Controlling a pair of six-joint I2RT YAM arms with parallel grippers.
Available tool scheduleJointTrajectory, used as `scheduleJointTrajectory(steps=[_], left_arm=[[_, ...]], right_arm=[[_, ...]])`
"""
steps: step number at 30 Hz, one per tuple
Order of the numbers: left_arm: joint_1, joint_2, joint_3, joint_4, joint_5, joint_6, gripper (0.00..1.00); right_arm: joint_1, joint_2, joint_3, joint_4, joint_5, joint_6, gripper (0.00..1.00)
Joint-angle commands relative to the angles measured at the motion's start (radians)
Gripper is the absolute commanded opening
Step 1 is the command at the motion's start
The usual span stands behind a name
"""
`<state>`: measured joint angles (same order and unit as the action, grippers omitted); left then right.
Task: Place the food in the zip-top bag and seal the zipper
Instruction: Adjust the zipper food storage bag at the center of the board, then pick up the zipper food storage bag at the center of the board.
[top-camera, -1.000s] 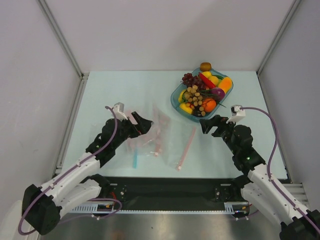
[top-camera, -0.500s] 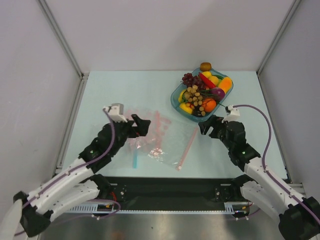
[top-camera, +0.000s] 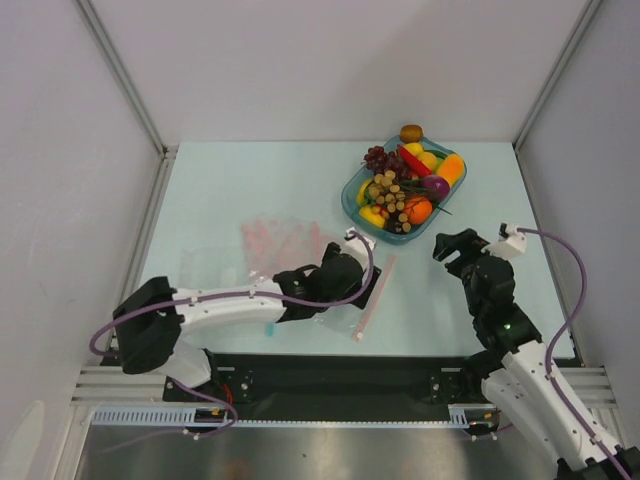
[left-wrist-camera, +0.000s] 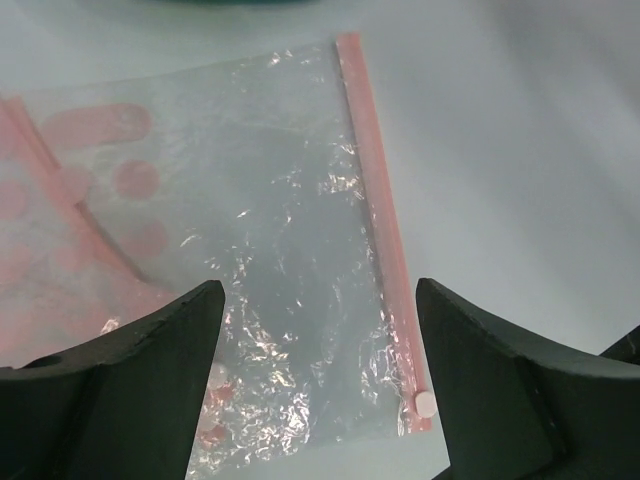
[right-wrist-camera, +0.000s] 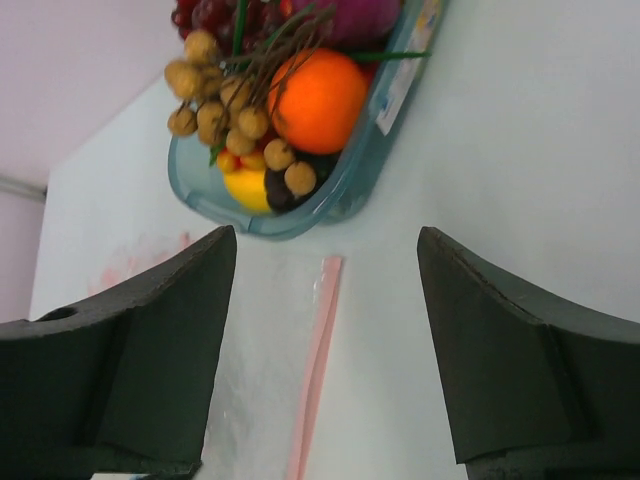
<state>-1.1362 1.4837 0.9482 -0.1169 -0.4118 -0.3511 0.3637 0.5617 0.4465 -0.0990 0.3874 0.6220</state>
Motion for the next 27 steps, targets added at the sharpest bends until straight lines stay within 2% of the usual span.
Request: scheduleJointTrajectory(steps=[1, 6, 13, 23, 27], left_arm=[[-0.019, 0.078, 0.081, 0.011, 0.018, 0.041, 0.83], [-0.075, 0.260, 0.190, -0.059, -0.027, 0.064, 0.80], [-0.105, 0.430, 0.368, -0.176, -0.108, 0.069, 0.69], [-0.102, 0.553, 0.485, -0.308, -0.235, 0.044, 0.51], [-0.097, 0.575, 0.492, -0.313, -0.220, 0.044, 0.47]], right_arm=[[-0.037, -0.064, -0.015, -0.059, 0.125, 0.080, 0.77], [-0.081, -0.117, -0.031, -0.077, 0.110, 0.088, 0.77], [-0.121, -0.132, -0.037, -0.071, 0.047, 0.085, 0.76], [-0.138, -0.137, -0.042, -0.064, 0.011, 0.085, 0.75], [-0.143, -0.140, -0.042, -0.062, 0.001, 0.081, 0.75]])
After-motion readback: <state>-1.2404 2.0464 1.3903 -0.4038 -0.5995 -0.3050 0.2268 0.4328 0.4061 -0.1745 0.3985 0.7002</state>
